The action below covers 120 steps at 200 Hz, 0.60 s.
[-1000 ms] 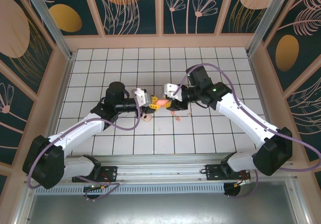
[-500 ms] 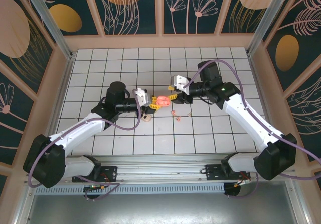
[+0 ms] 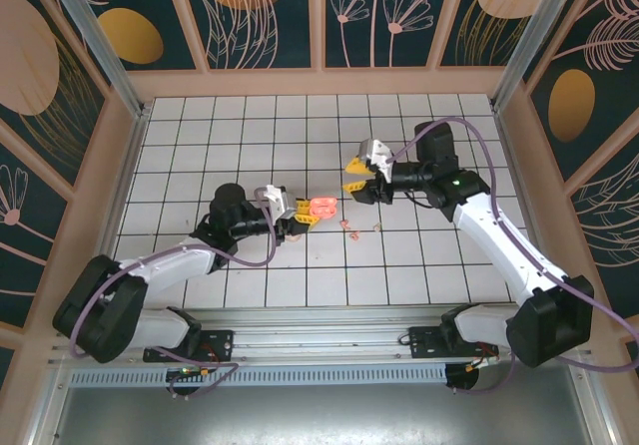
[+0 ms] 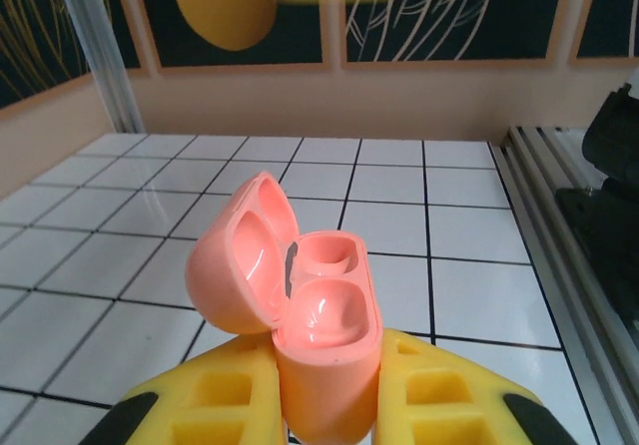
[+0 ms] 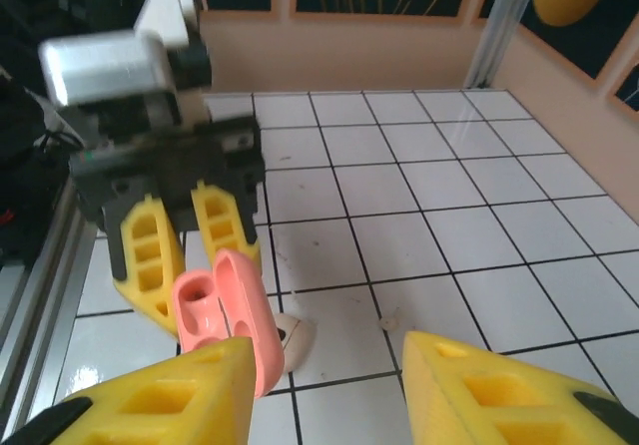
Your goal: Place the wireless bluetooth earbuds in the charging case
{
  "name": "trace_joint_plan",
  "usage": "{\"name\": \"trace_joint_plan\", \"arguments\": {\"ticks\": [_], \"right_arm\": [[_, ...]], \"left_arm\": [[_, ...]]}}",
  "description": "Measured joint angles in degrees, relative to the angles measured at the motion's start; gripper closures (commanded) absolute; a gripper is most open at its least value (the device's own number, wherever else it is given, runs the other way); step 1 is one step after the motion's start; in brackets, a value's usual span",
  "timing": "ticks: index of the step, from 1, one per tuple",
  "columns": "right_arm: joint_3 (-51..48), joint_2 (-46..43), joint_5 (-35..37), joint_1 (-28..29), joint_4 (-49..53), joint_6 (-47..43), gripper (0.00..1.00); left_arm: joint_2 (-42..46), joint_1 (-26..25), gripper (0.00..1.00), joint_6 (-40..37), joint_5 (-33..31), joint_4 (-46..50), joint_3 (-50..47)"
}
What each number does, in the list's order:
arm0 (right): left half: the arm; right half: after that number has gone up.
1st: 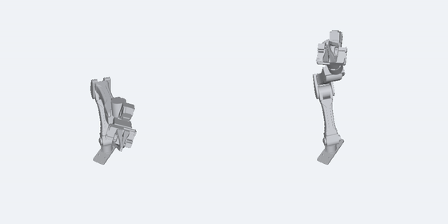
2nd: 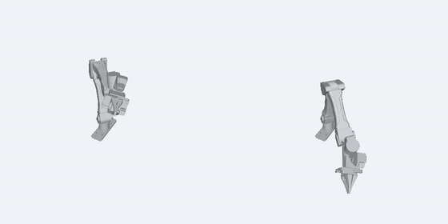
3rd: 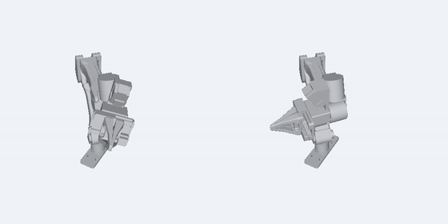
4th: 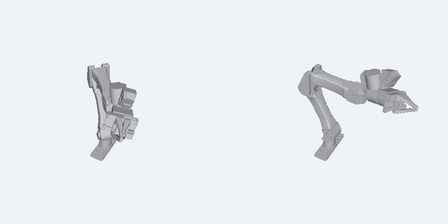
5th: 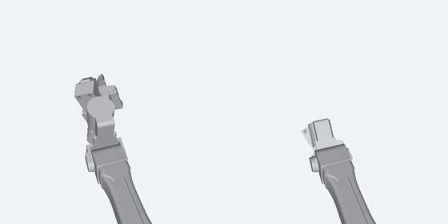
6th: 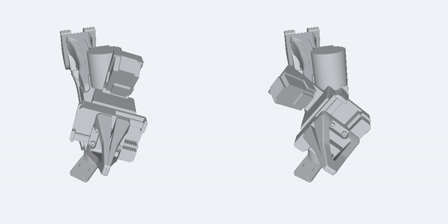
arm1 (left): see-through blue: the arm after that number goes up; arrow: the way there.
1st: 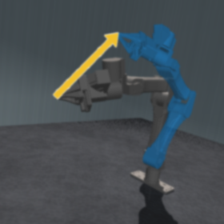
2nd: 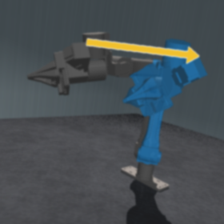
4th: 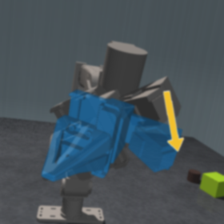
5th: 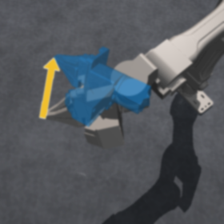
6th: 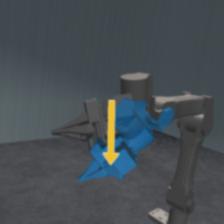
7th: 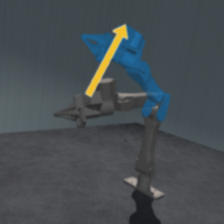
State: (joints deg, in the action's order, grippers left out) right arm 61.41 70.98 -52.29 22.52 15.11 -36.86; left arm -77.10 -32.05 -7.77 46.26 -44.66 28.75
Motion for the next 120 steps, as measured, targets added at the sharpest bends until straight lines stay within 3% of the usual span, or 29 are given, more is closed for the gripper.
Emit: {"name": "trace_joint_plan", "arguments": {"ticks": [29,74,120], "right_arm": [[-0.57,-0.98,2.34,-1.16,-1.27,10.40,0.56],[-1.33,-0.37,15.47,-1.81,3.34,28.79,0.57],[-0.22,7.98,25.97,-1.68,13.88,34.47,0.58]], "left_arm": [[-4.63,0.00,0.87,5.73,-2.23,-10.75,-3.80],[-11.74,0.00,0.88,13.09,-6.16,-25.90,-8.26],[-14.45,0.15,0.88,17.07,-10.38,-35.87,-13.33]]}}
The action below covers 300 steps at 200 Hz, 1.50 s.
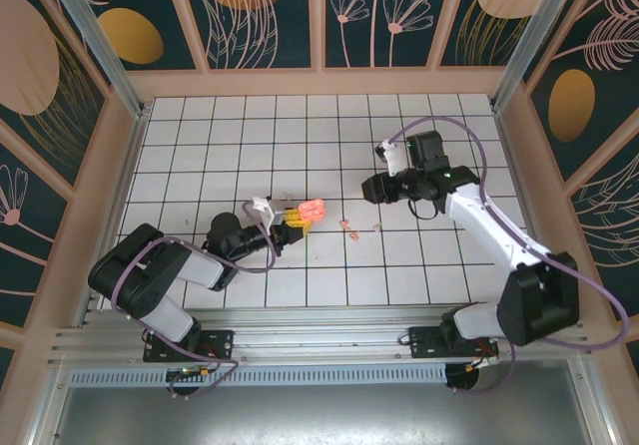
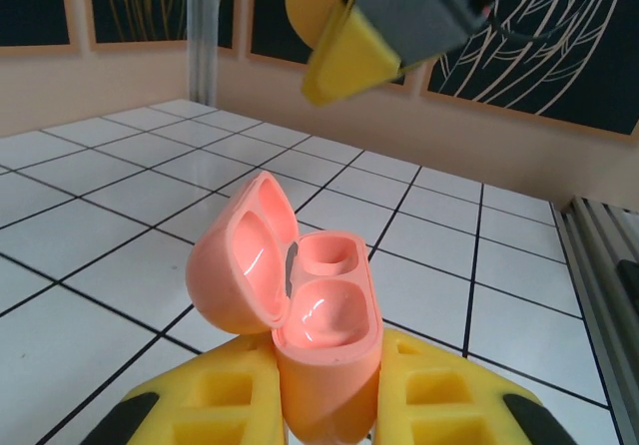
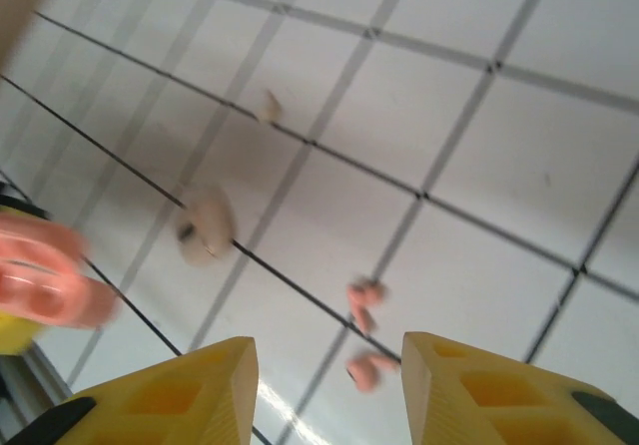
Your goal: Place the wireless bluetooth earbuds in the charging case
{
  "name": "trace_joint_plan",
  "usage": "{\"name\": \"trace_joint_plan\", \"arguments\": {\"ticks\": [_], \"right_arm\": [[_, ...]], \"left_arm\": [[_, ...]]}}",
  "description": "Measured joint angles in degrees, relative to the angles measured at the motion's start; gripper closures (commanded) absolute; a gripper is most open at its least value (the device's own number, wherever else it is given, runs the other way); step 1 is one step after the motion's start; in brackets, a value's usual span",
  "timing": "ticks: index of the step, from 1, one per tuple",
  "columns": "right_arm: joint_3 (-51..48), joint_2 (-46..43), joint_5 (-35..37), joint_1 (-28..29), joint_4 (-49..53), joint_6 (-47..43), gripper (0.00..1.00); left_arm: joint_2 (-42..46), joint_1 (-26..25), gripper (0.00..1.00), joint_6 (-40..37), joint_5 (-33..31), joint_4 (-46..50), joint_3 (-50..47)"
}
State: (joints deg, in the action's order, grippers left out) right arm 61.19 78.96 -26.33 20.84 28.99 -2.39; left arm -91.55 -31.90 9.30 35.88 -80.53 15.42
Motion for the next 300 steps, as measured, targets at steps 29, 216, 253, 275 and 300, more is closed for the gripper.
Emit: {"name": "trace_joint_plan", "arguments": {"ticks": [29,216,253,275,300], "right_arm": [[4.57,8.13,4.09,1.60,5.62,-0.02,0.57],[19.02,33.88,14.03,13.81,14.58,4.70,0.56],[20.06,34.71,14.51,13.88,14.56,5.60,0.56],[20.22,35.17,14.58,14.03,14.53,5.81,0.56],[20.22,35.91,14.93,14.21,14.58,5.97,0.56]], "left_arm": [[-0.02,1.42,0.88,0.79,-1.05,-2.89,-3.10],[3.15,4.26,0.88,2.80,-3.58,-5.01,-8.63],[3.34,4.26,0.88,2.80,-3.58,-4.61,-8.63],[3.45,4.26,0.89,2.80,-3.58,-4.35,-8.63],[3.74,4.26,0.89,2.80,-3.61,-4.20,-8.63]]}}
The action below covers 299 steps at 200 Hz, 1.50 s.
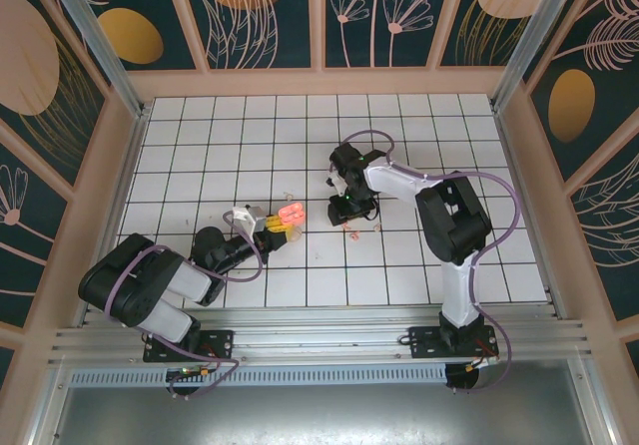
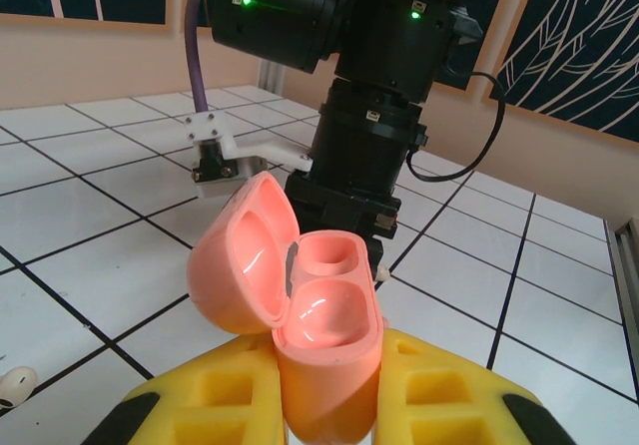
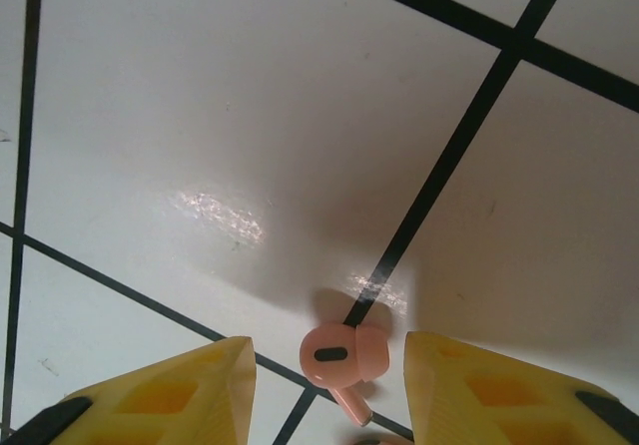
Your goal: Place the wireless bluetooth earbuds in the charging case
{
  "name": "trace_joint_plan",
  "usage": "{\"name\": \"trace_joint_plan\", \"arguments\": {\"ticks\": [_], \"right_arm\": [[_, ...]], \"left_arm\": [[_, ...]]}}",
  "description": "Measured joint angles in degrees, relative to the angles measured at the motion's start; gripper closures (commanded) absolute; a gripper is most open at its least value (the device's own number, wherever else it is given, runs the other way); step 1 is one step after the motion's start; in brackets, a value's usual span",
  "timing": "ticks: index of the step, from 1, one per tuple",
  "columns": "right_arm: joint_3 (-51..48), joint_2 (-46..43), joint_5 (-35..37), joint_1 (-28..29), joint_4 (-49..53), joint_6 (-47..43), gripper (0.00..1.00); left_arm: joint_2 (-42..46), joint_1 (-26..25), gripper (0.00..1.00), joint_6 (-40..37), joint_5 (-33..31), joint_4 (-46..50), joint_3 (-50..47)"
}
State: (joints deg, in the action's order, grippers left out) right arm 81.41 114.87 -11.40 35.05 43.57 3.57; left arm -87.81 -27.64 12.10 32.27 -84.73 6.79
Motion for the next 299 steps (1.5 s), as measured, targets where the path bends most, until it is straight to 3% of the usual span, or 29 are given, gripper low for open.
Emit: {"name": "trace_joint_plan", "arguments": {"ticks": [169,220,259,299], "right_arm": [[-0.17,0.81,2.99,0.44,-0.20,2.32,0.74],[-2.49,-0.76,2.80,0.42,-2.69,4.09,0.75],[-8.11,-7.54,1.86,-0.09,-9.31,7.74,0.75],[-16.20,-21.97,1.01,-1.57,-23.52,12.81,0.76]], "left_arm": [[0.66,0.00,0.89,-0.02,-0.02,0.85,0.00],[2.10,0.00,0.90,-1.29,0.00,4.22,0.39],[2.14,0.00,0.91,-2.45,0.02,5.86,1.97],[-0.92,-0.55,0.92,-2.47,-1.09,4.22,4.83]]}}
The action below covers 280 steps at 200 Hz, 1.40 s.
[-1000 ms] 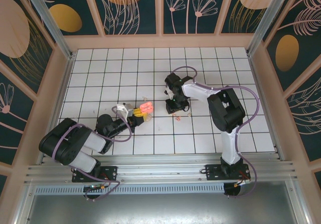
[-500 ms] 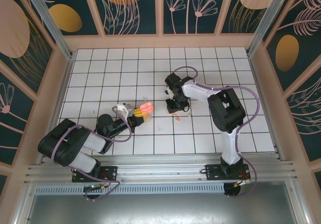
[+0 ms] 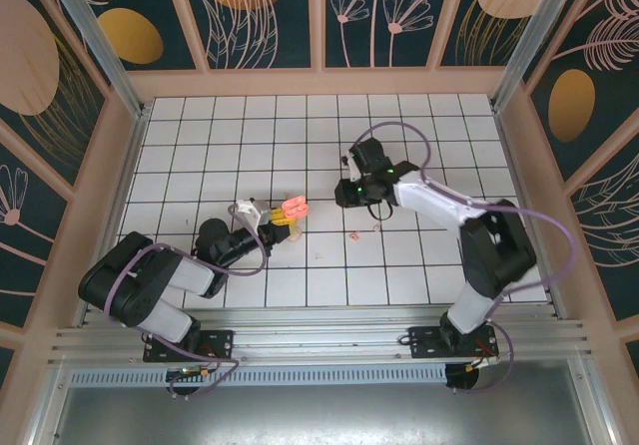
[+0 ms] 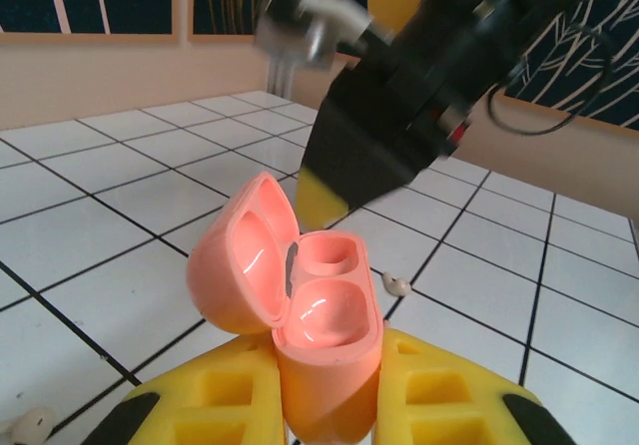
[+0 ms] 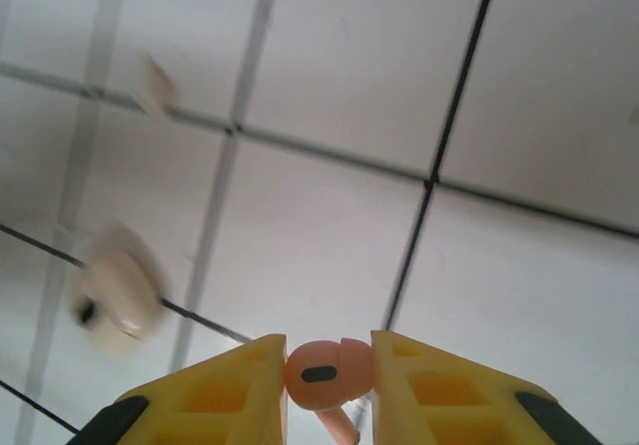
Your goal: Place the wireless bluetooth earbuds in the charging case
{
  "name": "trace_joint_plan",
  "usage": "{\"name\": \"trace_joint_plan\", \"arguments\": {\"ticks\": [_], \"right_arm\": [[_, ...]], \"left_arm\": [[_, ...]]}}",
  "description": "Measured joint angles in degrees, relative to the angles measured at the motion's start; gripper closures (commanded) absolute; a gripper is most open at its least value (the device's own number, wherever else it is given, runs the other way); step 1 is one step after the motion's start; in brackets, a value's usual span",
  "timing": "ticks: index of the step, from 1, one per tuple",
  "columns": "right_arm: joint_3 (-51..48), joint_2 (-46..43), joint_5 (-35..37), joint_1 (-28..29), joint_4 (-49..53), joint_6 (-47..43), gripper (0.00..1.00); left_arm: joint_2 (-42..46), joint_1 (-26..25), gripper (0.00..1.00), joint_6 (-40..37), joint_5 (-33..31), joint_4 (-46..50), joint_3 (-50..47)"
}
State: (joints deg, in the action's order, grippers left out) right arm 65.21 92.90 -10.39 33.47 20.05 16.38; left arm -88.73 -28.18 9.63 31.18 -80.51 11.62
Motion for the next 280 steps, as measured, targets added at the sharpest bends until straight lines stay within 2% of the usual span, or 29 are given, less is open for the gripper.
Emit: {"name": "trace_joint_plan", "arguments": {"ticks": [59,115,188,280], "right_arm": [[-14.03,-16.11,-2.05,-0.11,-25.33,6.49,0.76],[-22.56,-20.76,-2.08,2.56,-42.25,9.68,0.76],[-24.92,-20.76,-1.66,6.43,-51.80,9.66,0.76],[-29.59,-25.92,-1.18,7.58,-55.54,5.62,0.76]], "left_arm": [[-6.60,-3.13,0.93,0.72,-3.06,-5.57,4.96],[-11.89,-5.35,0.93,2.69,-4.72,-9.81,9.40],[-12.83,-7.10,0.93,0.85,-6.19,-10.34,11.47],[-12.81,-8.61,0.94,-11.56,-9.33,-10.64,11.45]]}}
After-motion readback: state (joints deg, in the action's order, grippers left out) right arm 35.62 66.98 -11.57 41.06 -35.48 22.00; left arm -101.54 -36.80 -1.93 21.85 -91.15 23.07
